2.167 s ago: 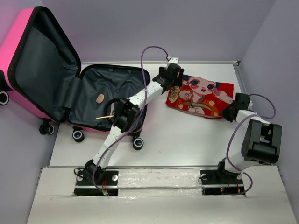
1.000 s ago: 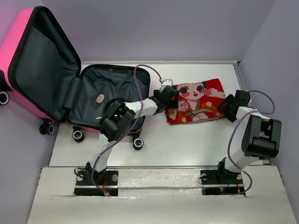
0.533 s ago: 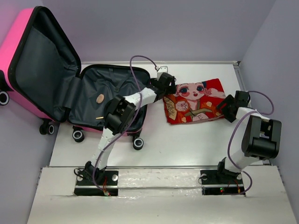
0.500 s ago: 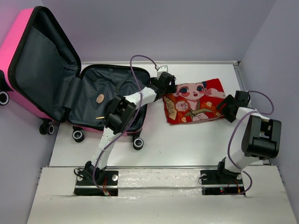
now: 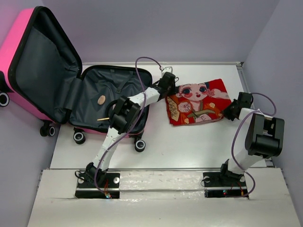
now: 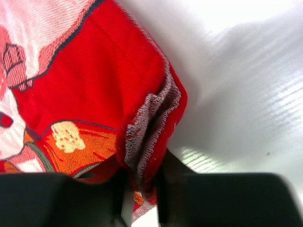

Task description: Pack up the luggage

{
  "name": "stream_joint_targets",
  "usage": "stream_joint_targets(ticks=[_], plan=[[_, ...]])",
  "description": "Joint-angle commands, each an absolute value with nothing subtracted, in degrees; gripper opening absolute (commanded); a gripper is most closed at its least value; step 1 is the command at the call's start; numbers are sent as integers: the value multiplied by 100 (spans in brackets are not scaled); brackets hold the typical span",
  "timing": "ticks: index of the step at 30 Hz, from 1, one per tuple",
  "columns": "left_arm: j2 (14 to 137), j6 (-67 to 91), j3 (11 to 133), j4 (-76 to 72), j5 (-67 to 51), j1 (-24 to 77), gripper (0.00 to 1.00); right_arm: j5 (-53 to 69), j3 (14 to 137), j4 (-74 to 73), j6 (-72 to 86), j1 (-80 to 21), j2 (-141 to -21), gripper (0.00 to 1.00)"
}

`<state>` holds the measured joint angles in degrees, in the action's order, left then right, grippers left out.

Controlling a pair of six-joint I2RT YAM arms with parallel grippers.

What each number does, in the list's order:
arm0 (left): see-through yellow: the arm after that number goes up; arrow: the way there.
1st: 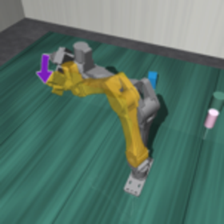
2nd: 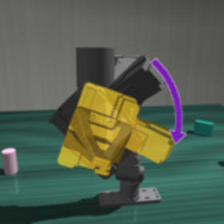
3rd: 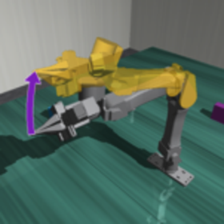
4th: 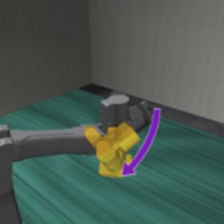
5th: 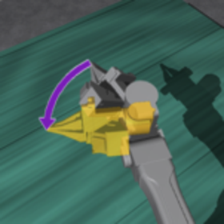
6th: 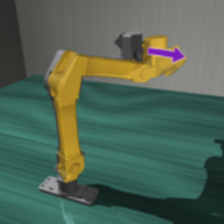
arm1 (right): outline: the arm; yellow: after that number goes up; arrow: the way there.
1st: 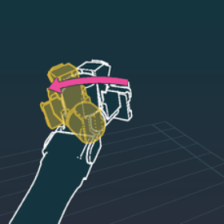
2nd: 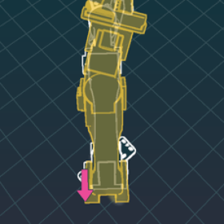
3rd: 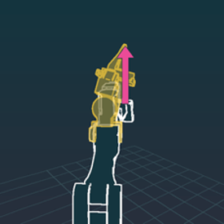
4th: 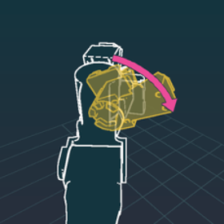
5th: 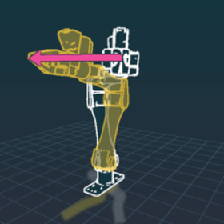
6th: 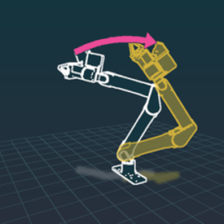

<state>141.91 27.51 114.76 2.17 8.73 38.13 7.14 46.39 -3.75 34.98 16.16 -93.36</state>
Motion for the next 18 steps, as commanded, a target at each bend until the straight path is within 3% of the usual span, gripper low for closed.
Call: stream_joint_targets(ticks=[1,3,6,18], plan=[[14055,2918,11102,-236,554,3867,37,1045,4667,-168,3516,1617,-9396,14],[13862,2927,10961,-307,528,3876,20,1281,4623,77,3568,1617,-9387,7],[13554,2883,10794,-474,519,3885,6,1817,4439,735,3656,1617,-9159,7],[11620,2470,10819,-493,229,4061,6,2661,4332,1082,3884,1617,-7164,7]])
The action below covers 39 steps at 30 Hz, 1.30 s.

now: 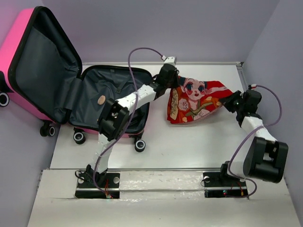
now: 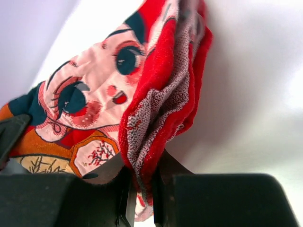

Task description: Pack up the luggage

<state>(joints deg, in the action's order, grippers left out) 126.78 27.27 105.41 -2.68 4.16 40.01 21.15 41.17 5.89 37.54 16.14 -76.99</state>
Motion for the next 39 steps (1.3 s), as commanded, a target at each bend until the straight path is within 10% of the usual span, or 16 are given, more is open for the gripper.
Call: stream_joint_targets(ticks=[1,19,23,24,25,29,39], plan=[[11463,2444,10924,-379,220,4052,6,2759,4411,1029,3963,1617,-7059,7],[8501,2338,9708,1327,782,942,6,2487,9657,167,4034,-2099,-10209,7],[7955,2303,8457,1266,1133,177,47,2391,10309,18,3903,-2785,-11125,8],[7876,2294,8229,1248,1195,-120,89,2356,10388,-191,3859,-3030,-11284,11],[7762,2233,7896,1231,1343,-227,99,2260,10597,-306,3771,-3154,-11459,39],[7586,1960,7691,1432,1477,-334,99,1863,11781,-1632,3060,-3419,-12461,99],[5565,2065,7691,2187,2388,1167,99,1898,11918,-1951,2514,-3472,-12094,100]])
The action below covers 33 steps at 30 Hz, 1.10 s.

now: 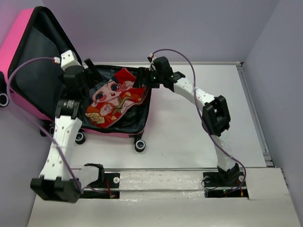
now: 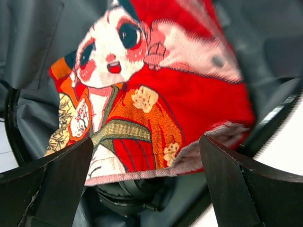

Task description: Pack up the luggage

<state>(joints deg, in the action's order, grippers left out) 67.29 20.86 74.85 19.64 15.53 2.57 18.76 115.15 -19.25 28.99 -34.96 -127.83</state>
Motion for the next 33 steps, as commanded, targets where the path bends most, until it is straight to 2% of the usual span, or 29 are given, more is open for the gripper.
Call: stream_joint_targets(ticks=[1,5,6,7,9,10,11,13,15,18,20,21,22,26,30,33], plan=[[5407,2152,7664,2302,2626,1282,99,1925,11866,-1960,2479,-3472,-12007,100],[4300,2285,7235,3266,3978,1354,99,1820,11410,-1951,2198,-3472,-11113,99],[4106,2303,7146,3452,4260,1354,99,1758,11243,-1916,2075,-3472,-10909,94],[3948,2338,7059,3637,4602,1354,99,1706,11041,-1864,2013,-3472,-10681,87],[3534,2399,6865,4190,5864,1345,99,1582,10234,-1610,1881,-3472,-9961,61],[3472,2460,6829,4419,5871,1345,99,1599,9935,-1521,1863,-3472,-9714,51],[3350,2678,6733,4778,6680,1345,99,1591,9314,-1416,1828,-3472,-9486,46],[3217,2498,6557,4598,7257,1345,99,1626,8756,-1144,1828,-3472,-8881,47],[3146,1858,6372,3721,7549,1336,98,1801,8132,-1046,1820,-3472,-8588,54],[3915,307,6065,2069,8057,1284,97,2030,7622,-914,1636,-3472,-8184,61],[4384,-147,6213,1591,7728,986,96,1916,7524,-923,1582,-3472,-8113,62],[4586,-210,6310,1434,7430,280,96,1925,7506,-932,1504,-3472,-8086,62],[4953,-176,6398,1415,7018,-23,95,1934,7506,-949,1477,-3472,-8086,63],[5598,-98,6608,1519,6997,-289,93,1794,7480,-967,1424,-3472,-8077,63],[5993,-62,6653,1459,6926,-615,76,1802,7480,-958,1424,-3472,-8235,63],[6178,-35,6741,1441,6794,-738,48,1732,7479,-949,1433,-3472,-8419,63]])
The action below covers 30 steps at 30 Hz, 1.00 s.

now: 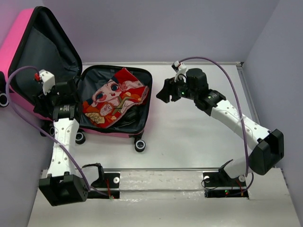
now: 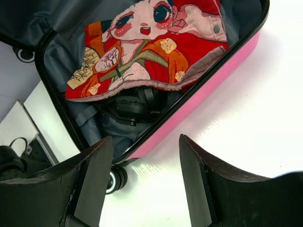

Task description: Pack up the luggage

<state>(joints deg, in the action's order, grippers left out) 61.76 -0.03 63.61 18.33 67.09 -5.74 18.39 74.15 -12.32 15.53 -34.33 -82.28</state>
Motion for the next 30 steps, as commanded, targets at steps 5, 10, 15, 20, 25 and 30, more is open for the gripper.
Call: stream_joint_targets(ticks=[5,10,15,20,25,30], plan=[[6372,-88,6820,1266,6820,-747,46,1336,7602,-967,1686,-3419,-9087,71],[6355,-167,6689,1134,6794,-747,29,1300,8111,-1081,2161,-3366,-10236,82],[6311,-202,6601,1046,6820,-747,6,1669,8613,-932,2821,-3366,-11047,82],[6206,-88,6680,1125,6443,-599,6,1977,8736,-694,3041,-3418,-11381,59],[5933,-211,6399,959,6926,656,6,2135,8833,-659,3120,-3419,-11654,26],[5424,-185,5802,853,7628,2590,6,2558,8850,-457,3217,-3472,-11962,8]])
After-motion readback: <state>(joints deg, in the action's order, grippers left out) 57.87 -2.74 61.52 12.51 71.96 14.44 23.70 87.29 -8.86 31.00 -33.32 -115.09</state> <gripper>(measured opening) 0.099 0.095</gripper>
